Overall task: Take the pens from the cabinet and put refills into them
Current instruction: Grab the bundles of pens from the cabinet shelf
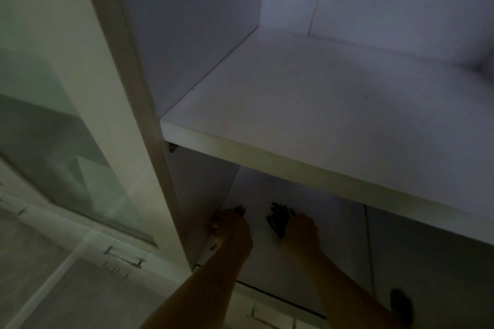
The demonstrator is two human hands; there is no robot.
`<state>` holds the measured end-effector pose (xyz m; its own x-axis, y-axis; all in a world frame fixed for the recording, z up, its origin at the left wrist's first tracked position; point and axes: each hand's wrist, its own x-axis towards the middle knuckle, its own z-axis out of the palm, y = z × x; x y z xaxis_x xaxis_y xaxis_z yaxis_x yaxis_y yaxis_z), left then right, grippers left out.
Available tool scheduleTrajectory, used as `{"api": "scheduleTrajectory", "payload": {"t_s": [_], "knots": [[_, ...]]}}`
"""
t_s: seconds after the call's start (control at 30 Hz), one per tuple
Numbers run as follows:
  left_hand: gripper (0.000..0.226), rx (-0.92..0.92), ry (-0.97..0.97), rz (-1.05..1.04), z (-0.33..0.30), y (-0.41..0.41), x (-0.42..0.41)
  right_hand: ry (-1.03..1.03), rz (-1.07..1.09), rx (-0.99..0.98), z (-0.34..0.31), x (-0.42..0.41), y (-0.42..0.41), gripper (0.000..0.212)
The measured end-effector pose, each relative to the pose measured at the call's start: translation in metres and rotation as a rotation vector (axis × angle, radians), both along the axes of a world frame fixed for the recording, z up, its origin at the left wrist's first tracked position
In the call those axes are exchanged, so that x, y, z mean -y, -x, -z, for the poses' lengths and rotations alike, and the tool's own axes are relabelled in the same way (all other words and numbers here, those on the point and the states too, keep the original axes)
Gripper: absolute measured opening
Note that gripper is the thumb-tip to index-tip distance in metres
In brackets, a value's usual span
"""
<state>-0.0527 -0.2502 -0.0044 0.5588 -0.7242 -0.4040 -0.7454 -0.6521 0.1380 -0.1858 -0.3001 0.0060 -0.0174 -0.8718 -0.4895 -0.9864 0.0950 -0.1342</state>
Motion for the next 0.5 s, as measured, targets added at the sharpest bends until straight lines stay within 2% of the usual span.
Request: {"api": "scheduleTrajectory", "payload": {"t_s": [0.1,0.17,0.33,0.4,0.43,0.5], "knots": [[0.049,0.01,0.037,0.101,-0.003,-0.002,-0.006,0.035,0.0,0.02,0.002,-0.001,-0.004,0.055],[0.048,0.041,0.085,0.078,0.0,0.001,-0.008,0.069,0.001,0.034,-0.001,-0.003,-0.006,0.05],[0.049,0.099,0.06,0.035,0.003,0.004,-0.012,0.059,-0.045,0.092,-0.001,-0.003,-0.004,0.05],[0.051,0.079,0.155,0.044,-0.001,0.007,-0.021,0.04,-0.037,0.113,-0.002,-0.002,-0.003,0.049],[0.048,0.072,0.142,0.105,-0.004,0.007,-0.028,0.033,-0.038,0.117,-0.003,-0.001,-0.003,0.05],[0.04,0.182,0.15,0.214,0.004,0.007,-0.037,0.047,-0.069,0.091,-0.004,-0.003,-0.004,0.053]]}}
